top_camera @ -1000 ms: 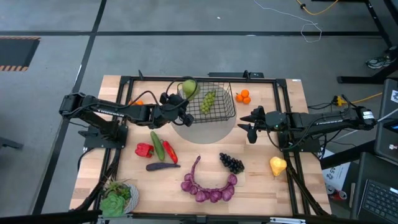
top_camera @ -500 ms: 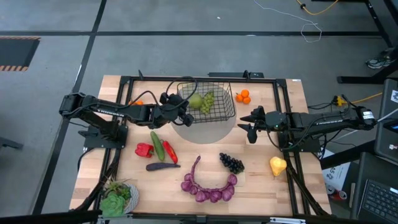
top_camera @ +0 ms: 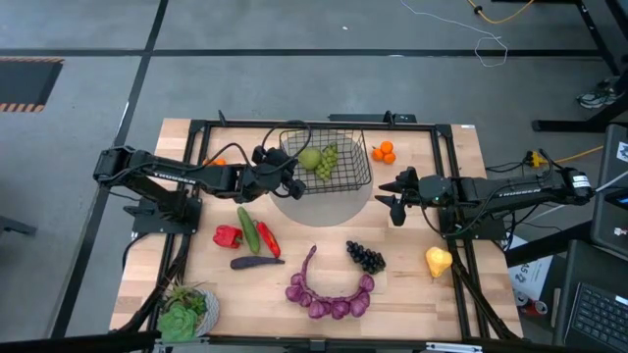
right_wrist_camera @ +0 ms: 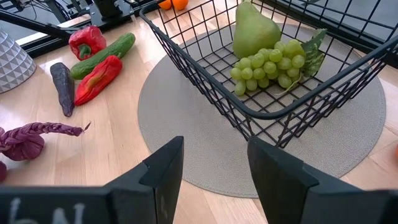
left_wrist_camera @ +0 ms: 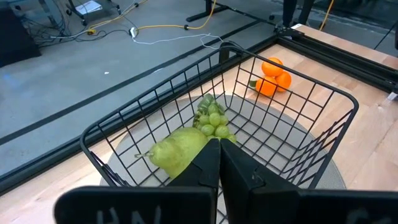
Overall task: Build produce basket
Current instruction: Put the left tangerine into the black wire basket
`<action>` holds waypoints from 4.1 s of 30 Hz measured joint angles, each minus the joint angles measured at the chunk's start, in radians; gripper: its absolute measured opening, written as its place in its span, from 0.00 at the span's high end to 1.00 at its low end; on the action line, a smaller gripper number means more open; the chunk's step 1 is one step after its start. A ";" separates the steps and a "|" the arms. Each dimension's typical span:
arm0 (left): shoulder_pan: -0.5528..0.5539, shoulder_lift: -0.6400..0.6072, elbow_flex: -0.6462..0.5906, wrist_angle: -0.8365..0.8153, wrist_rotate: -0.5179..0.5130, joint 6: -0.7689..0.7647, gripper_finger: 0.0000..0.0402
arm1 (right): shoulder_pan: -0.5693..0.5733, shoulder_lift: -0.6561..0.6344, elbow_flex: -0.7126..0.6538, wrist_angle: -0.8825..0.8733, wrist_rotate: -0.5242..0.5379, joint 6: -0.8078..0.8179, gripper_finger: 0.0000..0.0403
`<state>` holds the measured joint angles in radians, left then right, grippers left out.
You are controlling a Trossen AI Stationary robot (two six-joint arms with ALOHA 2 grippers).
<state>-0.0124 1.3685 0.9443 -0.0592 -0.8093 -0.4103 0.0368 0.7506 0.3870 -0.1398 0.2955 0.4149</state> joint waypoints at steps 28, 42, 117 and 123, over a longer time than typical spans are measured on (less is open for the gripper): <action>-0.004 0.000 0.000 -0.081 -0.013 -0.005 0.99 | 0.000 0.000 0.000 0.000 0.000 -0.004 0.55; -0.133 -0.007 -0.001 -0.431 -0.276 -0.323 1.00 | 0.000 0.000 0.000 0.000 0.000 -0.005 0.55; 0.418 0.379 -0.129 -1.368 0.023 -1.458 0.99 | 0.000 0.000 0.000 -0.014 0.002 0.027 0.55; 0.465 0.379 -0.215 -1.206 0.030 -1.439 0.99 | 0.000 0.000 0.000 -0.014 0.002 0.020 0.55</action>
<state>0.4529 1.7473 0.7297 -1.2656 -0.7789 -1.8488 0.0372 0.7509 0.3870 -0.1539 0.2970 0.4351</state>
